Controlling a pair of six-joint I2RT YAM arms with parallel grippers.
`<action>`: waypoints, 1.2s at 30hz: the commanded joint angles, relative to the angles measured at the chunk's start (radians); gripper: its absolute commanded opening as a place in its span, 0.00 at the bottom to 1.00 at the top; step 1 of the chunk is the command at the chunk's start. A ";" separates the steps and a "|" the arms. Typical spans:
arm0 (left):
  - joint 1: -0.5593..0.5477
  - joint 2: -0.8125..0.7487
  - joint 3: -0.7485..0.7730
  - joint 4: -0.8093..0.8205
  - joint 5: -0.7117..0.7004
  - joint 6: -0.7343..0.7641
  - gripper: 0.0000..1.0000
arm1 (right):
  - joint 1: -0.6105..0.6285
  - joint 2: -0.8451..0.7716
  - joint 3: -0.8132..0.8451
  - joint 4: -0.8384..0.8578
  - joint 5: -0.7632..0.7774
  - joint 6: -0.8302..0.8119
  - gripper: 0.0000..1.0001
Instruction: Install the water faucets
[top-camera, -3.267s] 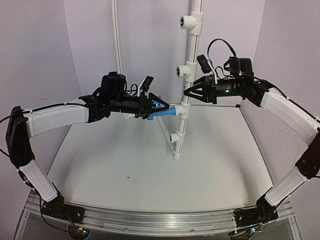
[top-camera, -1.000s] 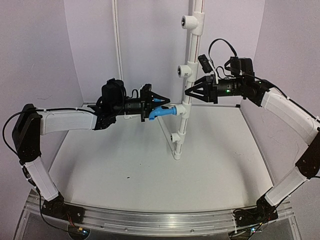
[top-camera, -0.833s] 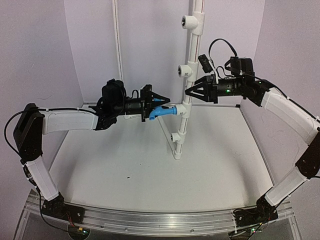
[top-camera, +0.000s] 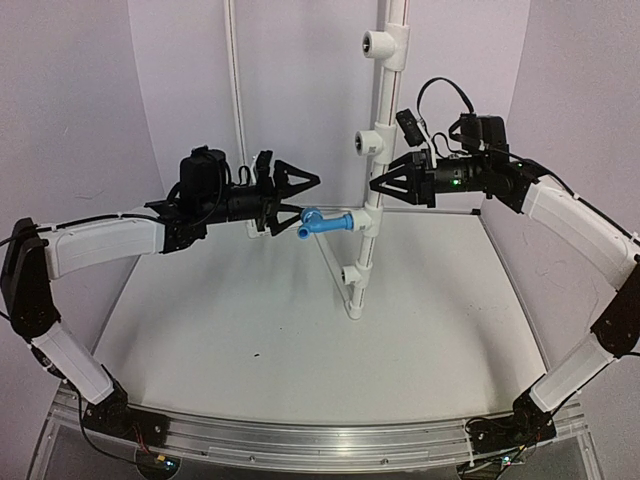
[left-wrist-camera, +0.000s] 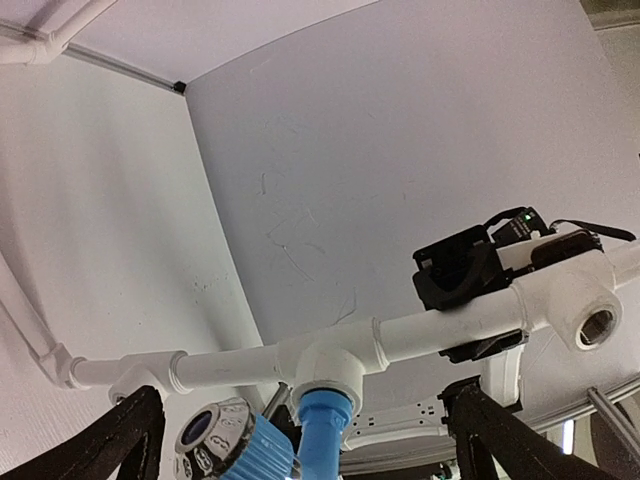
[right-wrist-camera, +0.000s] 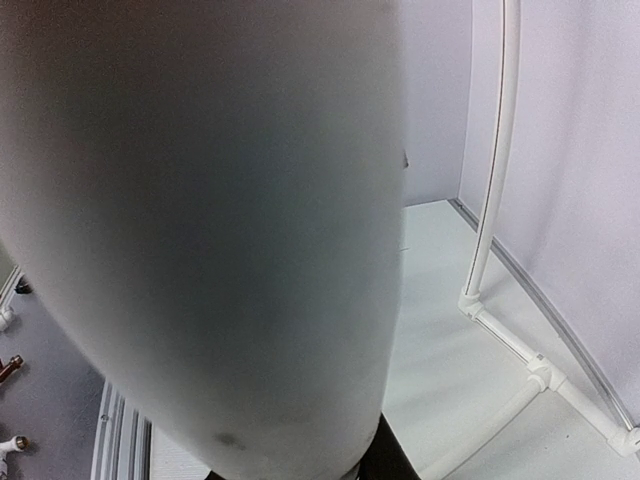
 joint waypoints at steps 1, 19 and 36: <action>0.013 -0.091 -0.008 -0.082 -0.108 0.103 1.00 | 0.010 0.013 -0.001 -0.169 -0.023 0.113 0.27; 0.327 -0.223 0.081 -0.630 -0.166 0.415 1.00 | -0.009 -0.100 -0.049 -0.169 0.045 0.104 0.98; 0.571 -0.316 -0.051 -0.850 -0.333 0.548 1.00 | -0.356 -0.154 -0.164 -0.184 0.334 0.140 0.98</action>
